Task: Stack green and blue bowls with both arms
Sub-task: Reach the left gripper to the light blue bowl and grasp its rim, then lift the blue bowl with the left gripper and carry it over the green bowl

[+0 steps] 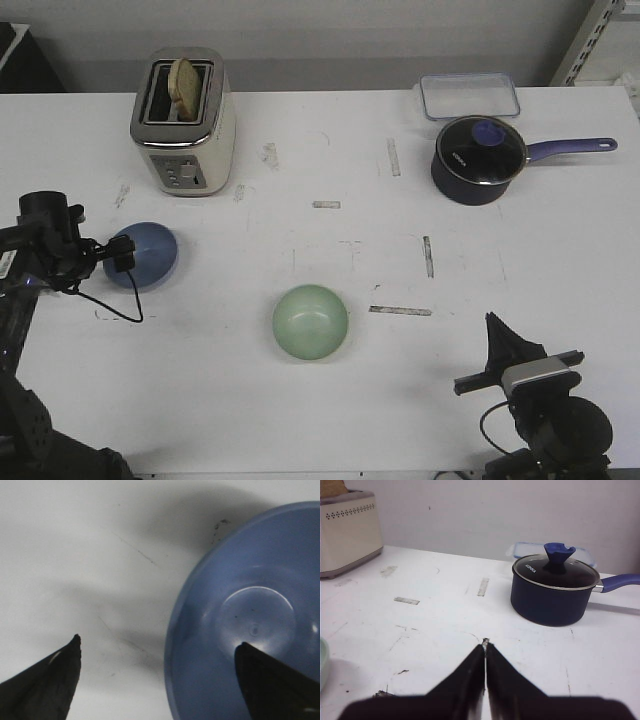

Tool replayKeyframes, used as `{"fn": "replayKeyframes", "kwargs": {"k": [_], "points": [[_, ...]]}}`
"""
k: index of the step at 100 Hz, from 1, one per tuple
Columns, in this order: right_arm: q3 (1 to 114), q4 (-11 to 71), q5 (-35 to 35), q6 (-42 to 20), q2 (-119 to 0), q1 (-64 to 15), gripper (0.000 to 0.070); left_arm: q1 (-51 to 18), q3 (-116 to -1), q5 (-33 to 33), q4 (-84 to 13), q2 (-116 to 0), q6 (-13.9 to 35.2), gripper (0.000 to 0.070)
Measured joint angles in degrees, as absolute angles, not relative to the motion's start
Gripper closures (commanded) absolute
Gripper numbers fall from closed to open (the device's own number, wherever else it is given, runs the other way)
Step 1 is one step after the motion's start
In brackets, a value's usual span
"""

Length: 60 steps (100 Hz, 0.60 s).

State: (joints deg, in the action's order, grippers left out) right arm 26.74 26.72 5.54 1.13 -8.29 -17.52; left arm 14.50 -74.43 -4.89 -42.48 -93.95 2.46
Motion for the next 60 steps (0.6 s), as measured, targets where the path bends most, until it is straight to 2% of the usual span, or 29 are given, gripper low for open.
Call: {"fn": "replayKeyframes", "kwargs": {"k": [3,7,22,33,60], "points": [[26.74,26.72,5.54,1.15,-8.29,-17.52,0.0700,14.50,-74.41,-4.89,-42.15,-94.67,2.46,0.0154],[26.74,26.72,5.52,1.15,-8.29,-17.52,0.0700,14.50,-74.43,-4.89,-41.74,-95.39,2.46,0.0209],[26.74,26.72,5.52,1.15,-8.29,-17.52,0.0700,14.48,-74.43,-4.89,-39.97,-95.94,2.92,0.0542],[26.74,26.72,5.54,1.15,-8.29,-17.52,0.0700,14.48,-74.43,-4.89,-39.13,-95.94,3.75,0.0691],[26.74,26.72,5.54,1.15,-8.29,-17.52,0.0700,14.48,-74.43,-4.93,-37.01,-95.94,4.01,0.0700]]}}
